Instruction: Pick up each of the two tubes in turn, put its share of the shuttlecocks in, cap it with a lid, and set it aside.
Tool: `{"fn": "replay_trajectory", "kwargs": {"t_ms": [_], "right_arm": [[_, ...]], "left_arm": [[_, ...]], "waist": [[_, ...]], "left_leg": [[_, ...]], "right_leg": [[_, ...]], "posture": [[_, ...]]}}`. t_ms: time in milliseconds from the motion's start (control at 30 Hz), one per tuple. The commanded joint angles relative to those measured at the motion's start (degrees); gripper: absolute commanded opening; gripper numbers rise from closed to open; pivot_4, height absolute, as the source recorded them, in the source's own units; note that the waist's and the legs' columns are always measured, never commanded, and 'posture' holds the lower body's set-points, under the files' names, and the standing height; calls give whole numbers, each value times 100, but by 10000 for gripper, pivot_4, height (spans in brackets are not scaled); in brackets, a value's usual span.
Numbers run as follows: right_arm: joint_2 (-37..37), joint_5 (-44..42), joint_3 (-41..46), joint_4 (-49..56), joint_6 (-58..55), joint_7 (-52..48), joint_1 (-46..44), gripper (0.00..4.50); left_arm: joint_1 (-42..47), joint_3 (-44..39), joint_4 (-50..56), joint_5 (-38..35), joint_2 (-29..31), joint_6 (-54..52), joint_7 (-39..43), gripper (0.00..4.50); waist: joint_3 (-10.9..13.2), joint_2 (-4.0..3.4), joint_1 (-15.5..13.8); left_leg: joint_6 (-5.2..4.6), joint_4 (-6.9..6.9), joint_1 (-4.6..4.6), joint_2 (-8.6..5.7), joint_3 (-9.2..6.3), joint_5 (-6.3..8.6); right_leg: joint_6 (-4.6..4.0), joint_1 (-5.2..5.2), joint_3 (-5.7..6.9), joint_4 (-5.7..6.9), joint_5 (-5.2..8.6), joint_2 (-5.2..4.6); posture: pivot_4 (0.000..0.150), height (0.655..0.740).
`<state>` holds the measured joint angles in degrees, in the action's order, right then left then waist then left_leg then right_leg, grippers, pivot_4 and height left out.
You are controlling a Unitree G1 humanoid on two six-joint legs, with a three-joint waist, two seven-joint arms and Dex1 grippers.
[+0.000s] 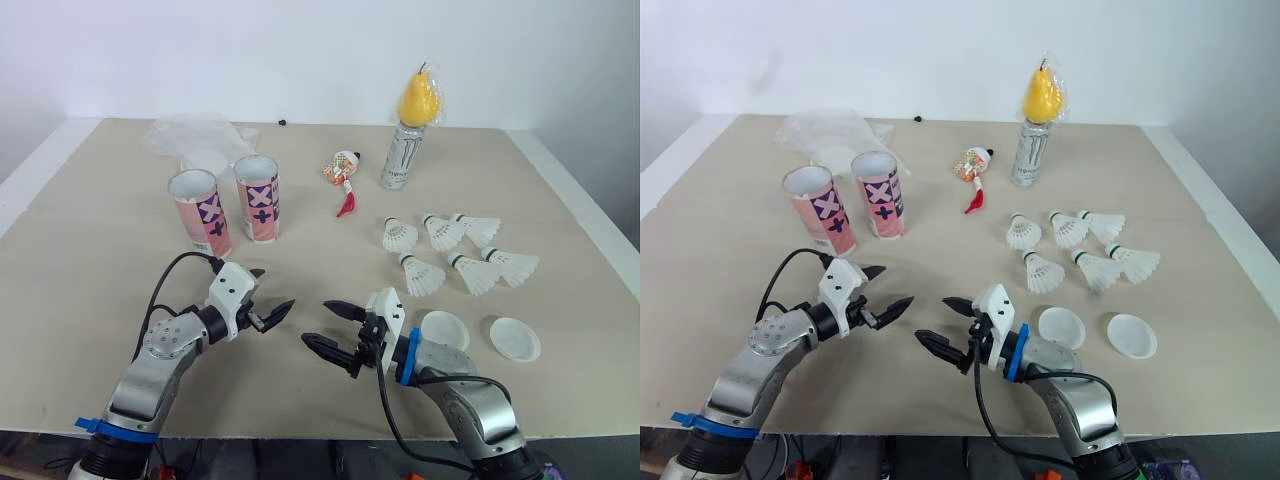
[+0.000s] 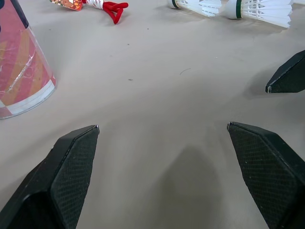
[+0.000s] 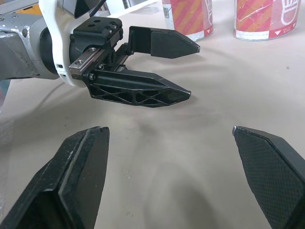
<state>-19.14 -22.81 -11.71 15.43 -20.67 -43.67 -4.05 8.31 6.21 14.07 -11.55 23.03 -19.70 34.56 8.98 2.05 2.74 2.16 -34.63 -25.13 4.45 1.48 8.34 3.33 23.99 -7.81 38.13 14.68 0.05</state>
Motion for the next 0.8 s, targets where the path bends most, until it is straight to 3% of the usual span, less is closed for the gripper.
{"fn": "replay_trajectory", "kwargs": {"t_ms": [33,800], "right_arm": [[0,-28,44,93,111,-33,-6,44438],[21,-38,42,122,135,-22,51,44438]], "left_arm": [[8,-81,130,-27,19,176,32,45000],[-13,-35,57,64,94,494,141,45000]], "waist": [[0,0,0],[0,0,-1]], "left_leg": [[0,0,0,0,0,0],[0,0,0,0,0,0]], "right_leg": [[0,0,0,0,0,0],[0,0,0,0,0,0]], "posture": [[1500,7400],[1500,7400]]}}
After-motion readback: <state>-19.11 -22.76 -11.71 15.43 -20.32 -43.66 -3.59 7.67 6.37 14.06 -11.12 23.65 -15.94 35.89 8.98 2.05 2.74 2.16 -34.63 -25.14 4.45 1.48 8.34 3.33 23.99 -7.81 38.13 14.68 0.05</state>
